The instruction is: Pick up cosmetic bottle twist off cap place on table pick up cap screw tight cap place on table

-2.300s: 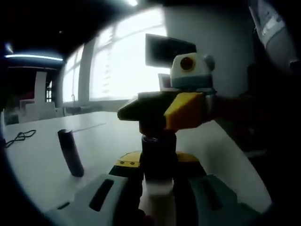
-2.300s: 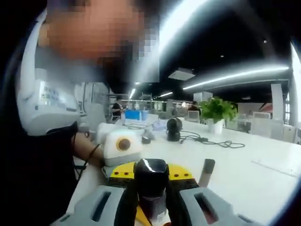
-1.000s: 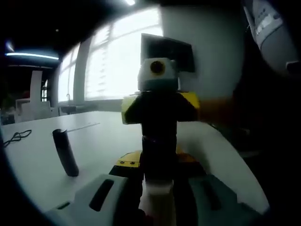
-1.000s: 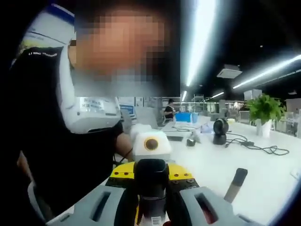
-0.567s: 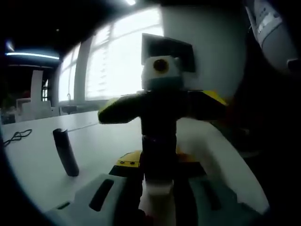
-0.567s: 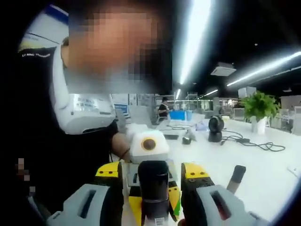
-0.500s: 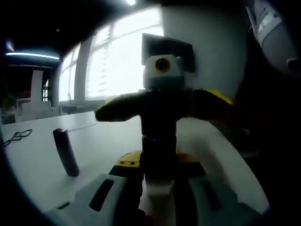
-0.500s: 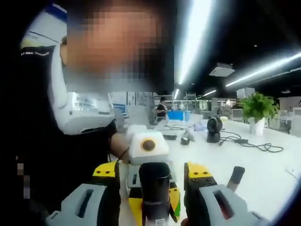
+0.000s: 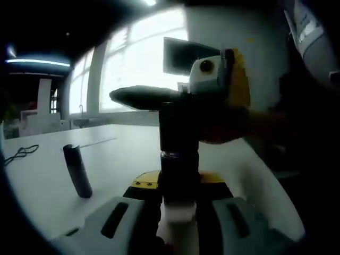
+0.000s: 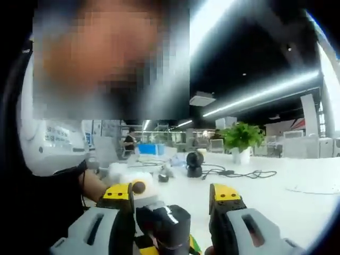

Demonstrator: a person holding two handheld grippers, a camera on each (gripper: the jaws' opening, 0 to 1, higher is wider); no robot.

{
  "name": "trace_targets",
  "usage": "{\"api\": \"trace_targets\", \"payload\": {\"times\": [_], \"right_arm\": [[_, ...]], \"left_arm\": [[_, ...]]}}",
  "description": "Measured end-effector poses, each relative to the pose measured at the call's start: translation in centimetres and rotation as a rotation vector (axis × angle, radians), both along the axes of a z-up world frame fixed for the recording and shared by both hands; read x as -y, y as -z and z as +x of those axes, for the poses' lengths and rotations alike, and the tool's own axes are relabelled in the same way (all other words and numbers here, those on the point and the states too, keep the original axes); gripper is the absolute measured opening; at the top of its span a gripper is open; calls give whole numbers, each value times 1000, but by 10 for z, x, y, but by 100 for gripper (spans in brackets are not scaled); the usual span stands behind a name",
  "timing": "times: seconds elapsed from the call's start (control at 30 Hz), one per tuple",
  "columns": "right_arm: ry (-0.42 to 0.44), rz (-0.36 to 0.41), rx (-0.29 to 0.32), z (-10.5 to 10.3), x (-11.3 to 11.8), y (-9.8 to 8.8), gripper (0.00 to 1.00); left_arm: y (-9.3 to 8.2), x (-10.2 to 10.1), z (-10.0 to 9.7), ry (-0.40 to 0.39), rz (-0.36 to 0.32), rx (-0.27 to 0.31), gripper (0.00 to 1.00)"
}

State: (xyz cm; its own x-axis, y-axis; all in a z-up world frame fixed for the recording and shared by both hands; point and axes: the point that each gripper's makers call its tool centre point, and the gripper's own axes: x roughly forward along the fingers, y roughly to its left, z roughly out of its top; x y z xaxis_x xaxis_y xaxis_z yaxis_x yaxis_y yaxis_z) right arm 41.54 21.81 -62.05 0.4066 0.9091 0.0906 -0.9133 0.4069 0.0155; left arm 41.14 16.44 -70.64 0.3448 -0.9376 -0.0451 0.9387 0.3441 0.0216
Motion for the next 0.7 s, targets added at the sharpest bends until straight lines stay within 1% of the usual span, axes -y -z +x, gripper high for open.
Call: {"api": "trace_targets", "payload": {"times": [0.03, 0.07, 0.17, 0.2, 0.23, 0.27, 0.3, 0.33, 0.37, 0.43, 0.47, 0.5, 0.53, 0.6, 0.63, 0.67, 0.7], "right_arm": [[37, 29, -18, -3, 0, -2, 52], [66, 41, -28, -4, 2, -3, 52], [184, 58, -44, -1, 9, -3, 51], [215, 42, -30, -2, 10, -2, 51], [245, 3, -13, -2, 11, 1, 51], [283, -10, -18, 0, 12, 3, 51], [312, -11, -14, -1, 12, 2, 51], [354, -9, -30, -1, 14, 3, 51], [377, -22, -23, 0, 15, 4, 50], [455, -32, -19, 4, 21, 4, 47], [484, -19, -28, 5, 24, 4, 45], [510, -8, -44, 6, 26, 4, 44], [529, 2, -47, 6, 28, 3, 44], [556, 11, -70, 6, 28, 5, 44], [571, 18, -72, 5, 27, 5, 43], [597, 1, -87, 6, 28, 9, 43], [610, -3, -82, 6, 27, 10, 42]], "left_arm": [[0, 0, 0, 0, 0, 1, 14], [0, 0, 0, 0, 0, 2, 14], [0, 0, 0, -3, 0, 2, 14], [0, 0, 0, -4, 0, 0, 14], [0, 0, 1, -6, -1, -3, 14], [0, 0, 1, -7, -2, -6, 14], [0, -1, 1, -8, -2, -9, 14], [0, -1, 2, -9, -2, -10, 14], [0, -1, 2, -9, -2, -10, 14], [0, -1, 2, -11, -2, -10, 14], [0, 0, 2, -12, -1, -10, 14], [0, 0, 2, -13, -1, -10, 14], [0, 0, 3, -15, 0, -9, 14], [1, 0, 3, -19, 0, -7, 14], [1, 0, 3, -20, 1, -6, 14], [1, 0, 3, -20, 1, -6, 14], [1, 0, 3, -20, 1, -6, 14]]}}
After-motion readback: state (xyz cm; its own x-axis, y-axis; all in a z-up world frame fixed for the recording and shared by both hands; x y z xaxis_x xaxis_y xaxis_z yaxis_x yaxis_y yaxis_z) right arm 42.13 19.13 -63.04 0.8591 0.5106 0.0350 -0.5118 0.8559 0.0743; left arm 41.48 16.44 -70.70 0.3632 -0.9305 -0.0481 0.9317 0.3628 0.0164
